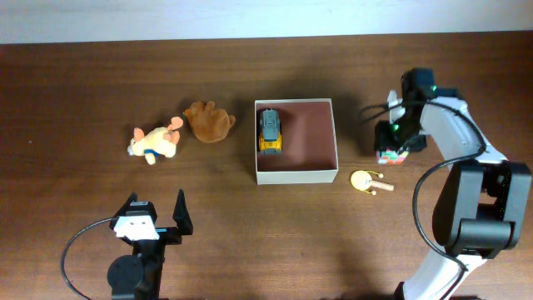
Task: Pack container
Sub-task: 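Lift the cube and carry it left into the box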
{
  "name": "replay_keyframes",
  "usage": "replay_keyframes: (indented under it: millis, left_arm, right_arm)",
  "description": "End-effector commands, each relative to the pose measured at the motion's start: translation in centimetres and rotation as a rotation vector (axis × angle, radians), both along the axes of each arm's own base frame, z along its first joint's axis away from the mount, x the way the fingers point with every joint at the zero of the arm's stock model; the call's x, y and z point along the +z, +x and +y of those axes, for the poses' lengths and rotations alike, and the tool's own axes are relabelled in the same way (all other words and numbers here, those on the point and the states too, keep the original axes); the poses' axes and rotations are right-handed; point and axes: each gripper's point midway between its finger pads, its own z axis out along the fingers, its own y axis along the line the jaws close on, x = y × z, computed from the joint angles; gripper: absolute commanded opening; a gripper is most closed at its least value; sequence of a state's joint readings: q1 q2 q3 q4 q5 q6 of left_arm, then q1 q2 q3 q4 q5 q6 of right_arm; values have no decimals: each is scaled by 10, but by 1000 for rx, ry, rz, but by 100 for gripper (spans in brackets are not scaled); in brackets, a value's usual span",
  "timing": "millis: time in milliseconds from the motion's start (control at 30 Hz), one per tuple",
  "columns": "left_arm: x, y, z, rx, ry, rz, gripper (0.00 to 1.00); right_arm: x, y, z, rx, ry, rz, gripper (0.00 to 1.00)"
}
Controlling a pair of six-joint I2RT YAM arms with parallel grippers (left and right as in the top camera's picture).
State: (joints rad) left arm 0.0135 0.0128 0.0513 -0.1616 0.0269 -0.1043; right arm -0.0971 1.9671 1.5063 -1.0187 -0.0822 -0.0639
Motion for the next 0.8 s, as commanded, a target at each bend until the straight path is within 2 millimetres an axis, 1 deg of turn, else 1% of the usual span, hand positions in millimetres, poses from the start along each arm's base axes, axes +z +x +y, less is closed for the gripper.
replay_keyframes:
  millis: [0, 100, 200, 267, 333, 400, 600, 700, 767]
  left_arm:
    - [0, 0, -1, -9, 15, -4, 100]
    - [0, 0, -1, -9, 15, -4, 100]
    - [0, 0, -1, -8, 15, -4, 100]
    - [0, 0, -1, -9, 15, -4, 100]
    - [0, 0, -1, -8, 15, -4, 99]
    - [0, 0, -1, -9, 15, -4, 100]
    - [0, 0, -1, -8, 15, -4, 100]
    - [0, 0, -1, -8, 15, -4, 100]
    - [0, 0, -1, -8, 15, -4, 100]
  right_arm:
    - [41, 23, 26, 32, 145, -77, 50]
    - [74, 30, 50, 58, 285, -114, 50]
    - [110, 34, 81, 139, 465, -174, 47]
    - [125, 35, 99, 172, 560, -201, 45]
    - [133, 35, 114, 203, 617, -214, 45]
    - [134, 33, 127, 232, 629, -212, 45]
    - [133, 29, 183, 381, 609, -231, 46]
    - [124, 32, 198, 403, 523, -238, 46]
    - [114, 36, 202, 382, 441, -235, 46]
